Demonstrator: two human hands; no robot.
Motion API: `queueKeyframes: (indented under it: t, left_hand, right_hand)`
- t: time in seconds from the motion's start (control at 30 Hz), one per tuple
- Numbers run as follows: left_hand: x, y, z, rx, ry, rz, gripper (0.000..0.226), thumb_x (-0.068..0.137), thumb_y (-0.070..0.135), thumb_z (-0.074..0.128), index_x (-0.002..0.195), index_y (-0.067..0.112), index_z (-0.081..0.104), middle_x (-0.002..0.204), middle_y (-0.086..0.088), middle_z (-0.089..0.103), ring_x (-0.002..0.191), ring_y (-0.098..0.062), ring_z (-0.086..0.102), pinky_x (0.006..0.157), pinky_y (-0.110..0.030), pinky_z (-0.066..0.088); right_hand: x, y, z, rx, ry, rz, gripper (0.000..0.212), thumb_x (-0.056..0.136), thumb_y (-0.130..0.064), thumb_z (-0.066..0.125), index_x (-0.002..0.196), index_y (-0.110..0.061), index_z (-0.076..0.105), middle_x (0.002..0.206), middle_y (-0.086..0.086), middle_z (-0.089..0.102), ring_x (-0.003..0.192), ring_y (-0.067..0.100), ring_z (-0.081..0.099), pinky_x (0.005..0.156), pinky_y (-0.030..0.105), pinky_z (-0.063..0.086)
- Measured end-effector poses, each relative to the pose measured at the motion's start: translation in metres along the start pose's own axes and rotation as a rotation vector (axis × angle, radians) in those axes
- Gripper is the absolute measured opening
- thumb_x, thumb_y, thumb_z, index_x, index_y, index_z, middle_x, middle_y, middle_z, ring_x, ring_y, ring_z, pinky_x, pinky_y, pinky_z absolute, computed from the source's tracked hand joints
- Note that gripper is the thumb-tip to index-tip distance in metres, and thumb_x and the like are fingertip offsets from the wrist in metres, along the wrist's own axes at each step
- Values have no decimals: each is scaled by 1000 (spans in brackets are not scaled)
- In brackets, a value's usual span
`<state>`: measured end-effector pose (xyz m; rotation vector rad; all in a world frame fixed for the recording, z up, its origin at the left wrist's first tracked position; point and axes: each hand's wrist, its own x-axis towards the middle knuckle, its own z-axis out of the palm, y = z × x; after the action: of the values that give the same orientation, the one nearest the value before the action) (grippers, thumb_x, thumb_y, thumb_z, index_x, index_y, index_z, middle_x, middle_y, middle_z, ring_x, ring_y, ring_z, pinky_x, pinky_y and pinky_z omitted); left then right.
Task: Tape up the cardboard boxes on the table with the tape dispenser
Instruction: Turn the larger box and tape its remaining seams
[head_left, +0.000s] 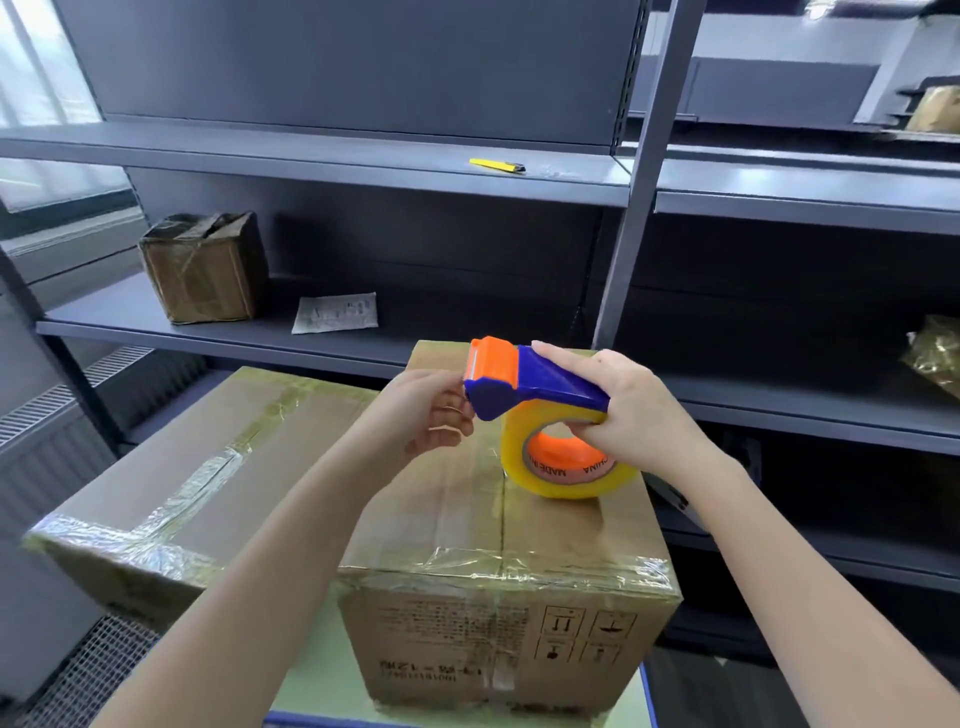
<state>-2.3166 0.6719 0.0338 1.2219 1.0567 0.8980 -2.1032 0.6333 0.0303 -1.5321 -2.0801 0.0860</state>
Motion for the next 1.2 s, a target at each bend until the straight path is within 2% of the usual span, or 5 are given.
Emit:
queueKeyframes:
  t: [0.33, 0.5, 0.67, 0.83, 1.2]
  left_hand:
    - [3, -8, 0, -5, -10, -13, 19, 94, 16, 50, 76, 12, 51, 63, 0, 48, 50, -11, 48, 50, -19, 41]
    - [6, -15, 4, 152, 35, 61, 17, 94, 23, 53, 82, 11, 52, 61, 3, 48, 47, -8, 47, 50, -17, 39]
    - [3, -12, 3, 276, 184, 220, 32, 90, 5, 48, 59, 11, 42, 47, 7, 40, 40, -8, 38, 45, -17, 31]
    - [-10, -13, -8, 309, 224, 292, 35, 87, -2, 45, 54, 10, 41, 42, 11, 37, 39, -6, 34, 44, -16, 29]
    - [-53, -29, -95, 339, 254, 353, 32, 92, 11, 56, 61, 5, 49, 49, 3, 42, 45, -11, 41, 49, -20, 36]
  right_hand:
    - [-1, -20, -14, -271, -81, -79, 76, 84, -29, 68, 147, -23, 26, 136, -1, 45, 119, 15, 43, 89, 26, 44]
    - [5, -30, -5, -428, -65, -57, 69, 84, -26, 67, 139, -19, 27, 133, 1, 46, 115, 20, 47, 83, 27, 43]
    - [16, -21, -7, -517, -86, -185, 85, 88, -19, 54, 149, -42, 0, 117, 3, 49, 99, 20, 50, 66, 26, 46]
    - [16, -28, -12, -453, -123, -250, 82, 92, -23, 53, 146, -49, -2, 108, 3, 47, 83, 15, 46, 59, 23, 39]
    - [-14, -43, -37, -445, -283, -203, 93, 85, -19, 53, 122, -72, -15, 94, -2, 47, 86, 15, 49, 73, 26, 45]
